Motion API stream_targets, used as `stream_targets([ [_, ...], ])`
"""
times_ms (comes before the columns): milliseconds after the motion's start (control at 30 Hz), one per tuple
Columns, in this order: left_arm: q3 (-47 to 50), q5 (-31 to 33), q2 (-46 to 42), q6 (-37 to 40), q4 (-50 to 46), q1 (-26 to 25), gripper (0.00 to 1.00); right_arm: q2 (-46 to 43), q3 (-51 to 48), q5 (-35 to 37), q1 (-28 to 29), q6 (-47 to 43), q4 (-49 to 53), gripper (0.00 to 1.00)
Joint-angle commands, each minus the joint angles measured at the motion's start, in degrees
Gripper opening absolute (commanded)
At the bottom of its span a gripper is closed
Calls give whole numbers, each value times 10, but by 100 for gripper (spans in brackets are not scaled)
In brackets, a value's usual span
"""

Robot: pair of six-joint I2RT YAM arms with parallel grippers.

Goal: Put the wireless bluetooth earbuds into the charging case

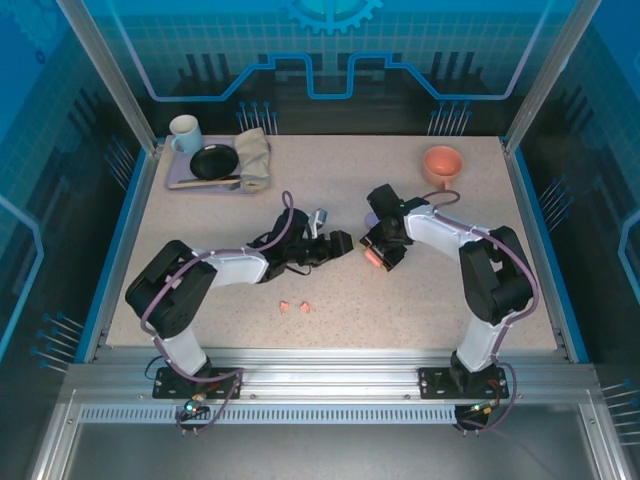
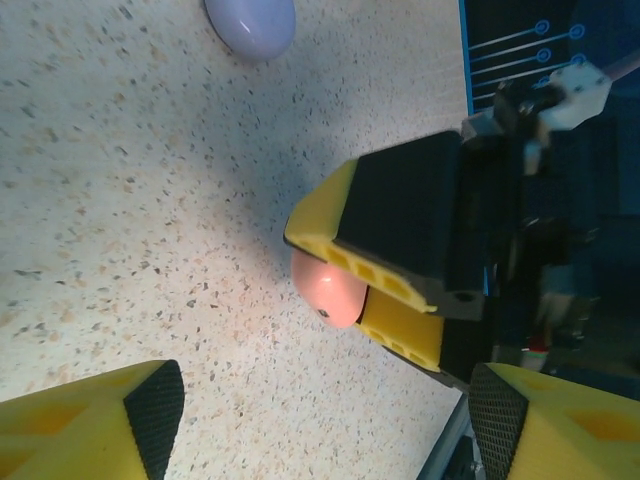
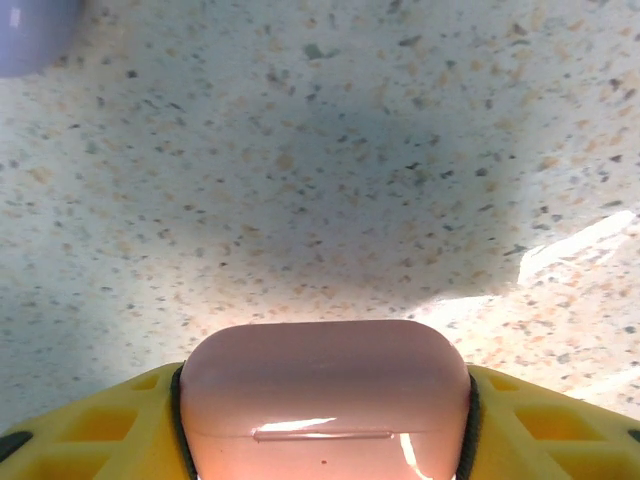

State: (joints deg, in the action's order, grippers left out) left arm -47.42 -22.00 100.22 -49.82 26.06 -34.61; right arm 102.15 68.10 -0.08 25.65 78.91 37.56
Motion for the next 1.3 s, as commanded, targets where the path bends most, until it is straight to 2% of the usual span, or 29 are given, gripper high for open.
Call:
stream_targets([
  [0,-12,-6,26,-10,55,-15,75,-20,-12,-22,-9,22,-17,46],
  [500,-18,31,131,-61,228,-43,64,-27,-11,-39,-11,30,-32,45],
  [900,-40,56,201,-97,302,-55,55,-29,-17,-45,-13,32,-37,45],
  [1267,-63,65,217,-101,302,-55,49,-25,-27,-50,-15,31,-45,44],
])
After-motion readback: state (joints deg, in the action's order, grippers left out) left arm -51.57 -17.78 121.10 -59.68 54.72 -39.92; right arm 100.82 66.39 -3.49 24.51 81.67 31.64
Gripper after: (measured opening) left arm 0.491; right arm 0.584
